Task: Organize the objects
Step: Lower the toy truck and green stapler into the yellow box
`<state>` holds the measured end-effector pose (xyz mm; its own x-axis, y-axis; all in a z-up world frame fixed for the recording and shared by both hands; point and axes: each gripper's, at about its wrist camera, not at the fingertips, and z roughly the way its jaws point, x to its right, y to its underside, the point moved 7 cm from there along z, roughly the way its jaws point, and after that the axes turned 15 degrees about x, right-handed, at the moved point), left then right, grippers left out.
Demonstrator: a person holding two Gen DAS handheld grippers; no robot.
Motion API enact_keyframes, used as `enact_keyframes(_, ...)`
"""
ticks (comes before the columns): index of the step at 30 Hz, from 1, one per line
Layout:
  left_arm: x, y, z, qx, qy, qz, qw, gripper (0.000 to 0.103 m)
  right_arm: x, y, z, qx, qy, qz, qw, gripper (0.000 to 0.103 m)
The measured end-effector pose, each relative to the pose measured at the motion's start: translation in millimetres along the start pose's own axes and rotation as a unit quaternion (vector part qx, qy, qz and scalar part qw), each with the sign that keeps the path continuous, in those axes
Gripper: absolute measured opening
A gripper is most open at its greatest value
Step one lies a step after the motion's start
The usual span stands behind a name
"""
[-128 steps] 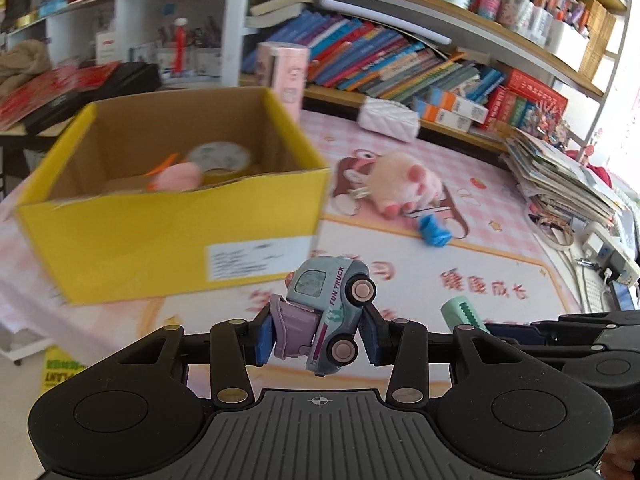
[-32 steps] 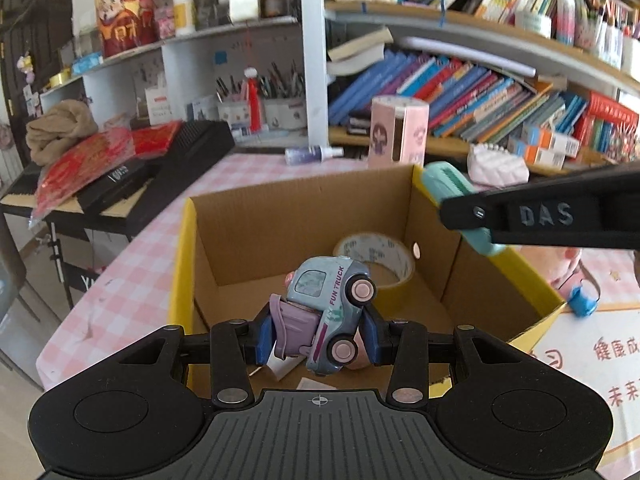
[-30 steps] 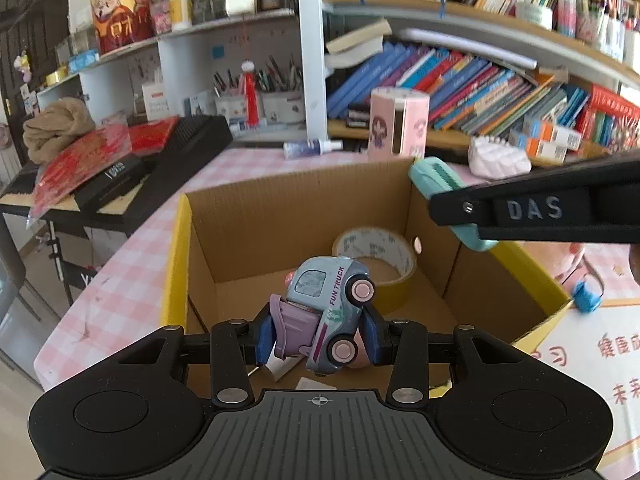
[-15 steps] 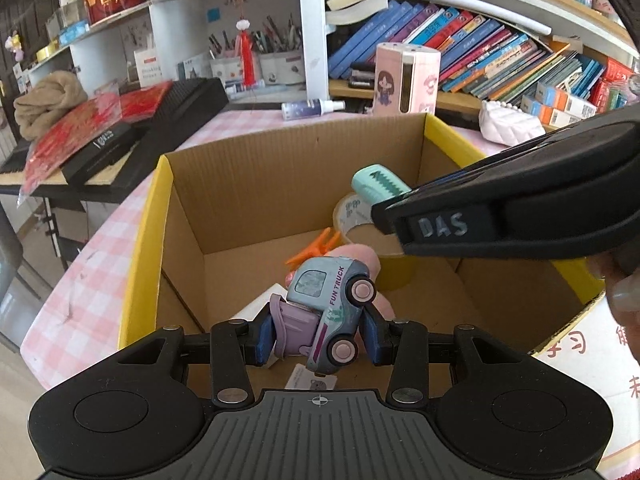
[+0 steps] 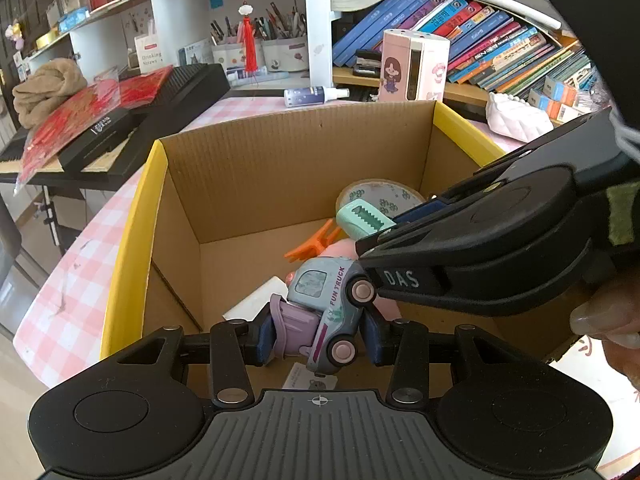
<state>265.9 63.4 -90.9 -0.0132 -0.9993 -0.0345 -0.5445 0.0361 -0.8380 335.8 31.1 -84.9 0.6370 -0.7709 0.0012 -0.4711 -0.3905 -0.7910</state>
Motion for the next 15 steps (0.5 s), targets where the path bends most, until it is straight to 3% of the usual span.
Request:
enact_keyframes(7, -1, 0, 0, 0.0, 0.0, -0.003, 1.0, 0.044, 0, -1, 4, -0.007, 0.003, -0.005, 1.0, 0.023)
enact_keyframes(12, -2, -3, -5, 0.016, -0.003, -0.006, 0.9998, 0.056, 1, -2, 2, -0.005, 0.006, 0.0, 1.0, 0.023)
enact_keyframes(15, -3, -8, -12, 0.033, -0.005, -0.008, 0.9994, 0.064, 2, -4, -3, 0.009, 0.01, 0.008, 1.0, 0.032)
